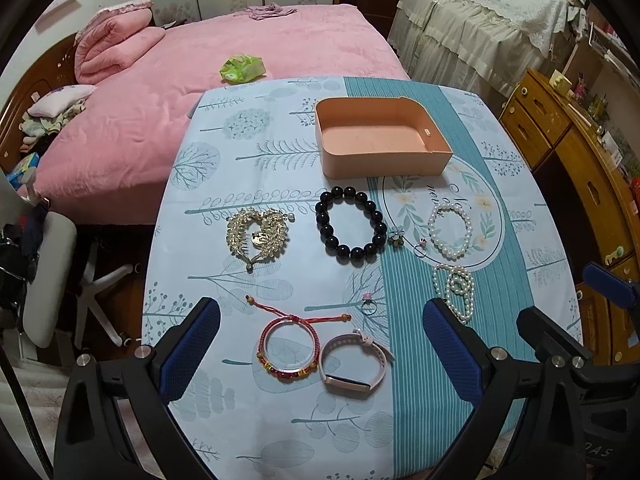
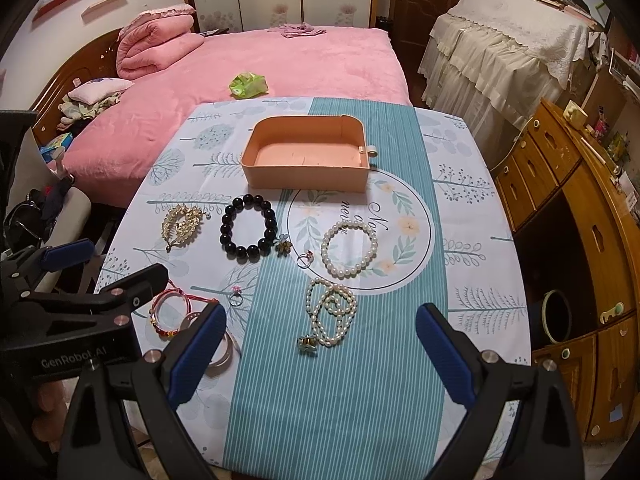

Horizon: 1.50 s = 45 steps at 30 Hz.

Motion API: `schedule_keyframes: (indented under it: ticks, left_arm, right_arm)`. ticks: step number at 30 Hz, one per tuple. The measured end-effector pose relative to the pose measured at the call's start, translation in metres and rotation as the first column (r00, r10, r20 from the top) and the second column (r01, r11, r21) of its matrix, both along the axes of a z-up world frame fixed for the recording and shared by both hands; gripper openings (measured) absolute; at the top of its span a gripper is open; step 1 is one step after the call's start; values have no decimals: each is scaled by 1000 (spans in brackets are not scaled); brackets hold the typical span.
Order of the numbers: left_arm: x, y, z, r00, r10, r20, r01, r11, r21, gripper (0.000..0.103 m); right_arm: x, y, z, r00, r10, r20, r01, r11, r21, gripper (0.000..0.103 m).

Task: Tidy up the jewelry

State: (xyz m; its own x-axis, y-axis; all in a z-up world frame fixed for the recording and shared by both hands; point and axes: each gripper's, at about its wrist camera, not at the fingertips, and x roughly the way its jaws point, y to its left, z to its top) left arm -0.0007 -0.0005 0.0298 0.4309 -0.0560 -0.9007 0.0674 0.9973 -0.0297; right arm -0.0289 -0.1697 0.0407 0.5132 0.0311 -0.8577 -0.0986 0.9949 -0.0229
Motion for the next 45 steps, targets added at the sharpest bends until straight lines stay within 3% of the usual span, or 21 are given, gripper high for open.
schedule_keyframes:
  ticks: [11,45]
  left_arm:
    - [-4,-1,-4,1000,-17,-11,17,999,43,100]
    - [-8,4,-3,999,-33,-10,33,999,21,100]
  right_arm:
    - [0,4,-5,1000,6,-7,-6,1000,12,96]
    - [-8,8,-3,1000,8,17,-8,999,42,92]
